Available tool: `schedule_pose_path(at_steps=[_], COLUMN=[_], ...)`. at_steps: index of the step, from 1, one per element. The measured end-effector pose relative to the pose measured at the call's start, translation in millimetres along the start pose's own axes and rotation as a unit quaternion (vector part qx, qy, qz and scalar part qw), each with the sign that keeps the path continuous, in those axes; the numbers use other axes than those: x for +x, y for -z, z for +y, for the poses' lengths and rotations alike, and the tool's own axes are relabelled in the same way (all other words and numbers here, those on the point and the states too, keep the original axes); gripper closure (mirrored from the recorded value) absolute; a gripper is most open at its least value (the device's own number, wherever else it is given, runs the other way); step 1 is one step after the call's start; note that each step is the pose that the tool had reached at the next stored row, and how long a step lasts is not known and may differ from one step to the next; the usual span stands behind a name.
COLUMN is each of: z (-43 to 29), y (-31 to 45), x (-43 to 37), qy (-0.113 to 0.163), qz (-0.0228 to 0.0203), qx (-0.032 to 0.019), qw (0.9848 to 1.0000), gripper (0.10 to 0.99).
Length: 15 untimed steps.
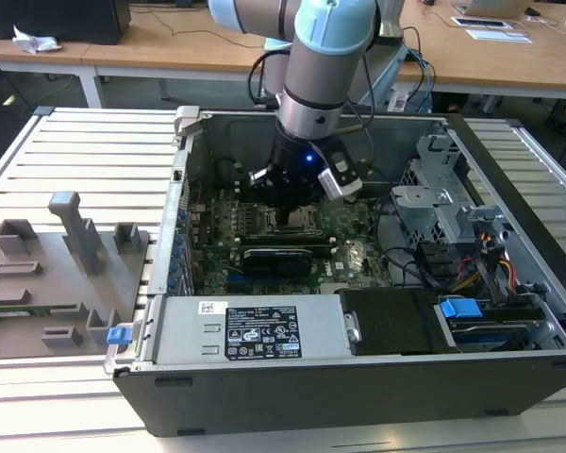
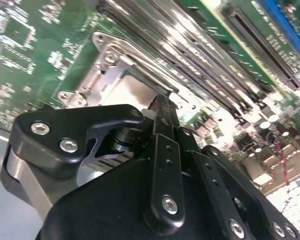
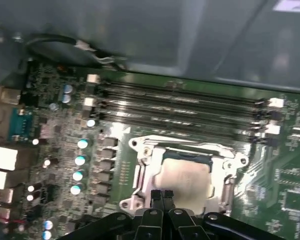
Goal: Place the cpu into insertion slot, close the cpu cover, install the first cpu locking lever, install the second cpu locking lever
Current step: 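Install the second cpu locking lever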
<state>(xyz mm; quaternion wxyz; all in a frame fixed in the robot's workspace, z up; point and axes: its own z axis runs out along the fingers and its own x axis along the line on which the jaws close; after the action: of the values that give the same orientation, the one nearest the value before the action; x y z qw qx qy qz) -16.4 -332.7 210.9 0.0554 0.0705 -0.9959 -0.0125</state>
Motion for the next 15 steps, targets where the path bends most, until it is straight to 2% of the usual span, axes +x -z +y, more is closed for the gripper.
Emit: schedule_pose_path(at_steps=[2,4,6,8,9,10,15], z=[3.0,4.9,5.8,6.1,6.5,6.7,6.7], y=[0.4,3.0,19.2,28.4,41.8,46.3,47.2], x=[-6.0,-6.8,-5.2,-4.2,-2.7,-2.3,-2.2], qy=[-0.001,-0.001,-0.001,-0.001,-0.001,-0.001,-0.001], qz=[0.0018,0.0025,0.0025,0.0025,0.0025,0.0025,0.0025], qx=[0.0052,0.0090,0.0090,0.0090,0.0090,0.0090,0.0090], qw=[1.0000,1.0000,1.0000,1.0000,1.0000,1.0000,1.0000], gripper=[0.980,0.980,0.980,0.980,0.980,0.980,0.980])
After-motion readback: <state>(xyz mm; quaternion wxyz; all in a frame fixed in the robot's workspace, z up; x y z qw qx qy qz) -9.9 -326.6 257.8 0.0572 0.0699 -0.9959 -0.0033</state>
